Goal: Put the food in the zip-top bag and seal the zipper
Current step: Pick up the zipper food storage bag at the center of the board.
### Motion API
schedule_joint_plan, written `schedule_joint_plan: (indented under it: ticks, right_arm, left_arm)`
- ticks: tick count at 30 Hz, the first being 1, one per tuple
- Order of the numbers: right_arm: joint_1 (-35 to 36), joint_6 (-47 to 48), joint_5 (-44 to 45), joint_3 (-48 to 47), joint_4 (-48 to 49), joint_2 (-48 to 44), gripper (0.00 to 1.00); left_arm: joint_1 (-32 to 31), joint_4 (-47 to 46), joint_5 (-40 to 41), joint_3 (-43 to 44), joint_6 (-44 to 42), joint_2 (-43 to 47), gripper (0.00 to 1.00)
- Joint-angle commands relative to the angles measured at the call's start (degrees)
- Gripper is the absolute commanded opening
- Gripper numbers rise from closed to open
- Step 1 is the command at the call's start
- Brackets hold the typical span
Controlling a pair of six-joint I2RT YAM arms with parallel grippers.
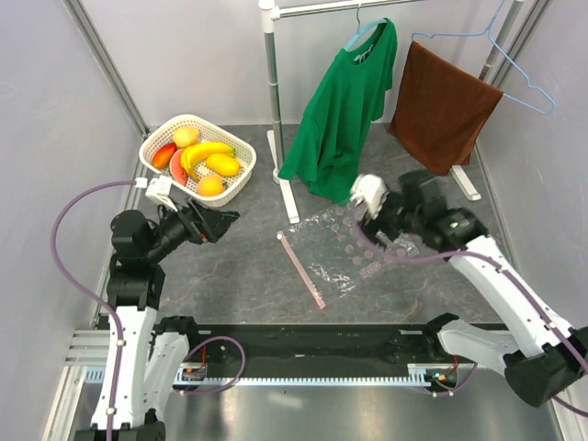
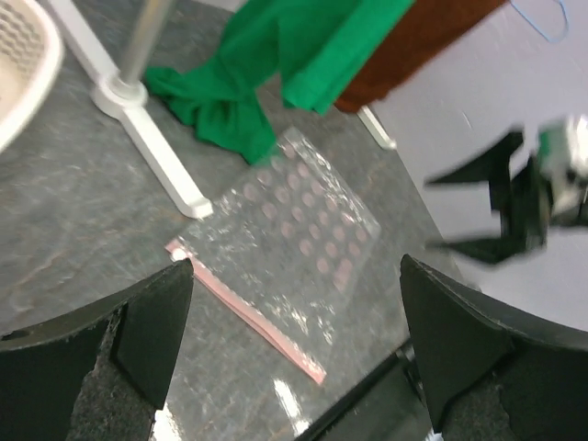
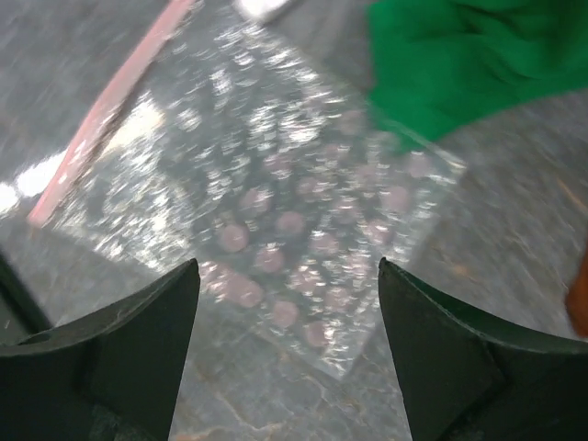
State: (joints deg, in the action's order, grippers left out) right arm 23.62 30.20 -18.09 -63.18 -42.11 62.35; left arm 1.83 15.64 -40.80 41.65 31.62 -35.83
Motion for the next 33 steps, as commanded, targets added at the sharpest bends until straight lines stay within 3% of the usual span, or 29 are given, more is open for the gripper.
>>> schedule_joint_plan:
  ticks: [1, 2, 6, 7, 8, 9, 13, 16, 19, 27, 33]
  right_arm:
    - [13.1, 2.2, 12.3, 4.5, -1.0, 2.2, 0.85]
    - [19.2, -0.3, 14.9, 4.1, -0.9, 3.4, 0.82]
    - [28.5, -3.9, 21.7, -1.1, -0.3, 13.6, 0.8]
    - [28.9, -4.2, 20.7, -2.6, -0.3, 15.1, 0.84]
    - [29.2, -5.0, 19.7, -4.3, 0.1, 16.1, 0.98]
    - [29.2, -7.9, 19.8, -6.8, 1.1, 17.7, 0.98]
    - [29.3, -20.8, 24.1, -10.5, 6.1, 19.7, 0.98]
    - [29.2, -28.4, 22.6, -12.9, 6.4, 21.9, 0.98]
    - [29.4, -30.1, 19.2, -14.6, 5.6, 25.6, 0.98]
    - [34.8, -37.9, 35.9, -12.7, 4.0, 32.0, 0.97]
    - [36.2, -40.9, 38.7, -15.3, 0.9, 38.2, 0.89]
  left_arm:
    - [0.3, 5.0, 12.4, 2.4, 2.0, 1.2, 0.99]
    - [0.3, 5.3, 12.5, 2.6, 2.1, 1.0, 0.99]
    - [0.4, 6.4, 12.6, 3.0, 3.7, 0.1, 0.97]
    - [0.2, 6.6, 12.8, 3.1, 3.9, 0.1, 0.97]
    - [0.3, 6.9, 13.1, 3.1, 3.9, 0.0, 0.97]
    - [0.4, 7.0, 13.5, 3.1, 3.6, 0.1, 0.97]
    - [0.3, 7.7, 15.5, 3.2, 2.7, 0.7, 0.97]
    - [0.6, 7.7, 16.4, 3.4, 1.9, 0.4, 0.97]
    - [0.9, 7.8, 17.6, 4.1, 1.3, -0.5, 0.97]
    - [2.0, 8.4, 18.9, 5.0, 4.1, -3.5, 0.96]
    - [2.0, 8.9, 19.0, 4.8, 4.1, -5.2, 0.96]
